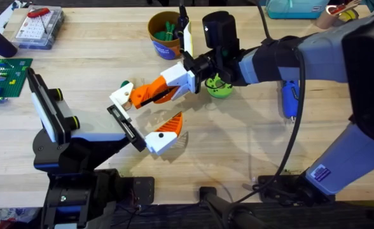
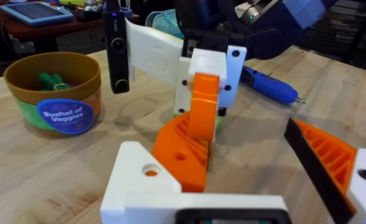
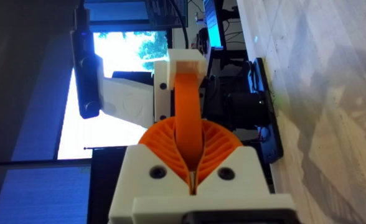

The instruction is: Pick up the gripper from the table and insert it into the empty holder that is missing its gripper. Then pick up a screw, insert it into the mounting hole, and use the screwdriver to tighten it. Finally, clean up the table by picking up the vegetable and placing it into the bucket.

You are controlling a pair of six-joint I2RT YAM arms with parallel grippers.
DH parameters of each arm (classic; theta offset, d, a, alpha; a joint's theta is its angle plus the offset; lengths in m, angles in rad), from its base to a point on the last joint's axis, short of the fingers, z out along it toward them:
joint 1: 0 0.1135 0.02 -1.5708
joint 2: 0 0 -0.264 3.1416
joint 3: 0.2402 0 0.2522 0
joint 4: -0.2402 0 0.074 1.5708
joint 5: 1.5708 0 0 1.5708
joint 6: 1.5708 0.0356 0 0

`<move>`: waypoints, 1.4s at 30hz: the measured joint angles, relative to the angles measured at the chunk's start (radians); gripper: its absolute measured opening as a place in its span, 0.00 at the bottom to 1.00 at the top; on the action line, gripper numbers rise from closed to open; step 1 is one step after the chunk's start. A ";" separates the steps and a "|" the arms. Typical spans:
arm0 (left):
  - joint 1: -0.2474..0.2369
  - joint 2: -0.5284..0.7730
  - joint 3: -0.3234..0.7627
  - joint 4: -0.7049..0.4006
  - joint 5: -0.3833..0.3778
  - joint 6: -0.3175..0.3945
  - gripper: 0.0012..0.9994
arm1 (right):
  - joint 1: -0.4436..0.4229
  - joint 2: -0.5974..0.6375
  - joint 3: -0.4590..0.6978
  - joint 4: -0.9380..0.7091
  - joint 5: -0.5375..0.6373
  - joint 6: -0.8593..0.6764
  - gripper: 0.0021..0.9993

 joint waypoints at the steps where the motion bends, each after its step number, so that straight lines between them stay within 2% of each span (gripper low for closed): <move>1: 0.002 0.000 0.000 0.003 -0.009 -0.001 1.00 | -0.003 0.000 0.001 -0.002 -0.004 0.001 0.01; 22: 0.005 0.000 0.000 0.003 -0.008 -0.008 1.00 | -0.009 0.000 0.002 -0.001 -0.028 0.063 0.02; 35: 0.005 0.000 0.000 0.002 0.012 -0.008 1.00 | -0.006 0.000 0.013 -0.001 -0.028 0.182 0.02; 42: 0.005 0.000 0.000 0.002 0.014 -0.007 1.00 | -0.006 0.000 0.013 0.022 -0.028 0.171 0.02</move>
